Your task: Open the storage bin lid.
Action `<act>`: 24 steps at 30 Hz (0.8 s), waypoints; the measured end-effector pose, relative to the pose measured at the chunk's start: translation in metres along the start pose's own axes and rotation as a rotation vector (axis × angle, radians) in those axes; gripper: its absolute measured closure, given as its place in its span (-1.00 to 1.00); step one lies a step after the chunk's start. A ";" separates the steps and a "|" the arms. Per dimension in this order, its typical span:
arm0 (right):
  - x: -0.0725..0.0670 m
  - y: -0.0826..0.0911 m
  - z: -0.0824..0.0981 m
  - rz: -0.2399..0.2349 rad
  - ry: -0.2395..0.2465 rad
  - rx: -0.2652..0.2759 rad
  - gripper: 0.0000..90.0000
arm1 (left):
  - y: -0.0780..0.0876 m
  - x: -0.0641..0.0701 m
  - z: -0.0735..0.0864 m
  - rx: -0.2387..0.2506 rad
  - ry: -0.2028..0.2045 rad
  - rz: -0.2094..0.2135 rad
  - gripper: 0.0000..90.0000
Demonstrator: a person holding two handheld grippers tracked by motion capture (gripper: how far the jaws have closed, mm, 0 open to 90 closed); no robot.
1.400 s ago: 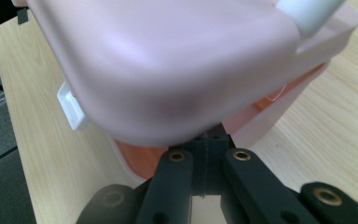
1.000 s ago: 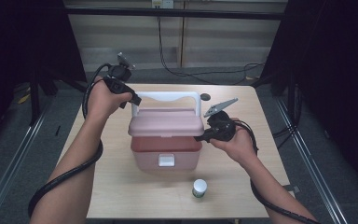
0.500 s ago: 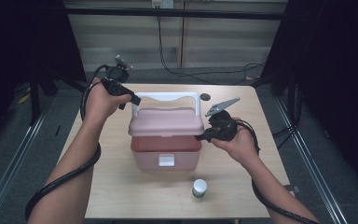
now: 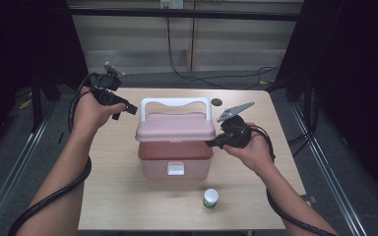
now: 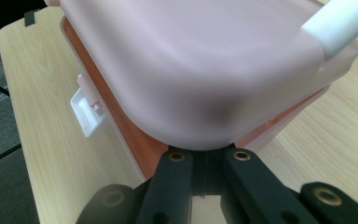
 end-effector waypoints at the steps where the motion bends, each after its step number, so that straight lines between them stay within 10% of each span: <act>1: 0.000 0.000 0.000 -0.002 0.000 0.000 1.00 | 0.001 -0.002 0.002 -0.004 0.001 0.000 -0.09; 24: 0.001 0.006 -0.009 0.006 -0.005 0.013 1.00 | -0.011 -0.018 0.050 -0.045 0.030 0.038 -0.05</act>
Point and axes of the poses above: each handheld gripper's, and its own axes: y roughly backward along the jaws, z roughly out of its underside, x roughly to its right, the point moved 9 cm from there along -y, roughly forward along the jaws, and after that the axes turned 12 degrees about z, right-handed, at the moved point
